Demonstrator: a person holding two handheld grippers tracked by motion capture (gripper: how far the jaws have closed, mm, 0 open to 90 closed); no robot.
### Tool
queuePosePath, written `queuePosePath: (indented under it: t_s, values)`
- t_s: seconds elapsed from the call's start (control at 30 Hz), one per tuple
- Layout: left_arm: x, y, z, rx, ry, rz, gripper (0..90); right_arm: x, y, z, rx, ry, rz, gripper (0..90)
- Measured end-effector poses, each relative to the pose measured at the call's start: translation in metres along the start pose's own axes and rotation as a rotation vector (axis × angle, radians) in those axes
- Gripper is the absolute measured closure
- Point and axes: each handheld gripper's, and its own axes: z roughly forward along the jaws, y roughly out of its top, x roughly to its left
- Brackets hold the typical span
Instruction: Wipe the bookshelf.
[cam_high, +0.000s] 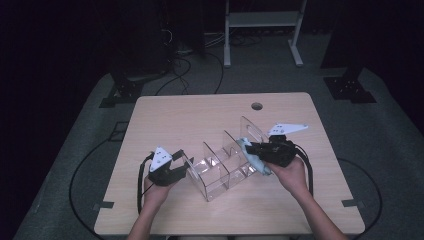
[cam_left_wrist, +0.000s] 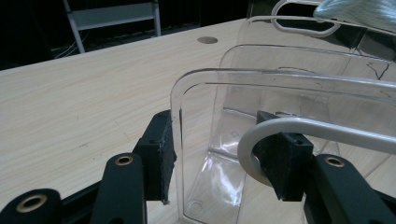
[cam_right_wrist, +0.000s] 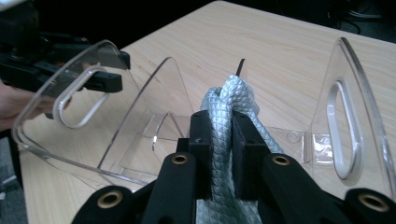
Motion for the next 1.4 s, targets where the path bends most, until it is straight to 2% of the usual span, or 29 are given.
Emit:
queuePosePath:
  t_s: [0.1, 0.23, 0.43, 0.5, 0.6, 0.7, 0.83, 0.9, 1.13, 1.27, 1.4]
  values:
    - [0.0, 0.0, 0.0, 0.001, 0.001, 0.0, 48.4, 0.002, -0.002, -0.001, 0.008, 0.004, -0.007, 80.0]
    - [-0.001, 0.0, 0.0, 0.0, 0.003, -0.002, 48.4, 0.009, -0.007, -0.011, 0.031, -0.013, -0.053, 80.0]
    - [-0.001, 0.0, 0.0, -0.001, 0.007, -0.009, 48.5, 0.002, -0.002, 0.002, 0.03, -0.002, -0.017, 80.0]
    - [-0.001, 0.0, 0.0, 0.001, 0.008, -0.007, 48.4, 0.003, -0.001, 0.003, 0.022, -0.002, -0.02, 80.0]
    - [-0.001, 0.0, 0.001, -0.003, 0.012, -0.018, 48.5, 0.008, -0.003, -0.004, 0.031, -0.017, -0.042, 80.1]
    - [-0.003, -0.001, 0.0, -0.006, 0.006, -0.007, 48.6, 0.013, -0.005, -0.01, 0.051, -0.033, -0.074, 80.1]
    - [-0.005, -0.001, 0.0, -0.008, 0.01, -0.001, 48.6, 0.011, -0.004, 0.003, 0.038, -0.018, -0.045, 80.2]
    - [-0.004, -0.001, -0.001, -0.008, 0.013, -0.01, 48.5, 0.01, -0.001, 0.008, 0.031, -0.022, -0.049, 80.1]
    - [-0.006, 0.0, 0.002, -0.006, 0.006, 0.003, 48.6, 0.007, -0.004, -0.003, 0.052, -0.036, -0.052, 80.1]
    - [-0.007, 0.0, 0.001, -0.009, 0.016, -0.013, 48.6, 0.0, 0.001, 0.007, 0.032, -0.028, -0.015, 80.1]
    - [-0.008, 0.0, 0.0, -0.001, 0.023, -0.007, 48.3, 0.002, 0.005, 0.011, 0.039, -0.048, -0.032, 80.1]
